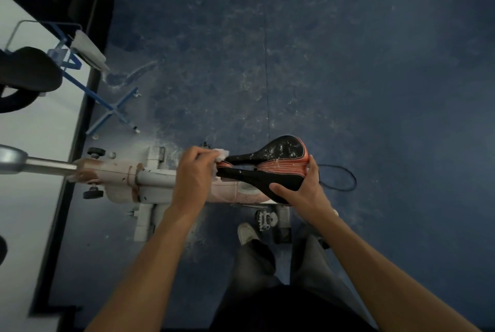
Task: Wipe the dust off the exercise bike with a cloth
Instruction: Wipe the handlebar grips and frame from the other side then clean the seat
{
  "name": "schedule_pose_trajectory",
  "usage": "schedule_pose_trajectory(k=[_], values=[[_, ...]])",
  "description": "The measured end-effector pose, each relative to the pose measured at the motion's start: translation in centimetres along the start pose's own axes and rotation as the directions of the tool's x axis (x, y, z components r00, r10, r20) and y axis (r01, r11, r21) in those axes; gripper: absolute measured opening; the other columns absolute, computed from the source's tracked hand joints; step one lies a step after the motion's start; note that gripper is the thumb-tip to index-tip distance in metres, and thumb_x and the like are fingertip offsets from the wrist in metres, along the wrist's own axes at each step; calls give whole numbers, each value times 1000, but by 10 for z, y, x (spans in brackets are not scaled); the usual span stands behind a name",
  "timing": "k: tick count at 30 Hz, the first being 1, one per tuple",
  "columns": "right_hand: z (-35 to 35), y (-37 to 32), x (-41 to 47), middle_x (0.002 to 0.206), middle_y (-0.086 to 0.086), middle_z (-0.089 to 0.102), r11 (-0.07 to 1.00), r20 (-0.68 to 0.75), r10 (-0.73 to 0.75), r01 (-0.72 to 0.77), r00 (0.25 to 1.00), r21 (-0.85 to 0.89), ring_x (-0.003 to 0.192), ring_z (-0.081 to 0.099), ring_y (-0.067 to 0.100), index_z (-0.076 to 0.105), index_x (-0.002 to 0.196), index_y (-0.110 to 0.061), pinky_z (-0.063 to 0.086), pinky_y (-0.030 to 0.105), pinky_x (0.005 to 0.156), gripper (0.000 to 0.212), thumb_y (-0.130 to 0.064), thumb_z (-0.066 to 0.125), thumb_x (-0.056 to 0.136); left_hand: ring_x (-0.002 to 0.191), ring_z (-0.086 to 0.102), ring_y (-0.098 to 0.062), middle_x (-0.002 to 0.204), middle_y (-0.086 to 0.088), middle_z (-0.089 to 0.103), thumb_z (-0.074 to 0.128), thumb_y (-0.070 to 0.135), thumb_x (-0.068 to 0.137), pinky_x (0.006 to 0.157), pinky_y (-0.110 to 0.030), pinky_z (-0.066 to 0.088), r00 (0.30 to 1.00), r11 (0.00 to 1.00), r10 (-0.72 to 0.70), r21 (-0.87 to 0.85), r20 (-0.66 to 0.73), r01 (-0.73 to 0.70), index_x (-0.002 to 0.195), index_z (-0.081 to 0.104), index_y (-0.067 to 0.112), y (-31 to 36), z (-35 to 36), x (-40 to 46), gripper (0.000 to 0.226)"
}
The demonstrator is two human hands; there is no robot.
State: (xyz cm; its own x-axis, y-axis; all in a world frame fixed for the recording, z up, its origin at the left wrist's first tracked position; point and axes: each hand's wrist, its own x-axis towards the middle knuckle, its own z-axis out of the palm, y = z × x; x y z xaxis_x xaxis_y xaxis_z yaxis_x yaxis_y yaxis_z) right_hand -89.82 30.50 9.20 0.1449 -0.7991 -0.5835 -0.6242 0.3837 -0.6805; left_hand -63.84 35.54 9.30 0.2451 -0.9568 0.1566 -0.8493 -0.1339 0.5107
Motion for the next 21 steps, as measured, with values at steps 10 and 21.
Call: schedule_pose_trajectory(k=[10,21], values=[[1,-1,0,150,-2,48,1000,-4,8,-8,1000,-7,132,54,24,0,146,-59,48,57,106,124,-78,78,53,82,56,-4,96,4,58,60,30,96,82,-20,51,982,967,-186,-174,31,189,105,72,28,8,-5,-8,15],[1,-3,-3,147,-2,50,1000,-12,3,-3,1000,-7,130,54,24,0,147,-58,49,57,105,121,-76,77,54,81,49,-4,102,-2,50,68,12,95,77,-20,55,988,966,-151,-219,-41,138,125,71,16,41,20,-31,31]])
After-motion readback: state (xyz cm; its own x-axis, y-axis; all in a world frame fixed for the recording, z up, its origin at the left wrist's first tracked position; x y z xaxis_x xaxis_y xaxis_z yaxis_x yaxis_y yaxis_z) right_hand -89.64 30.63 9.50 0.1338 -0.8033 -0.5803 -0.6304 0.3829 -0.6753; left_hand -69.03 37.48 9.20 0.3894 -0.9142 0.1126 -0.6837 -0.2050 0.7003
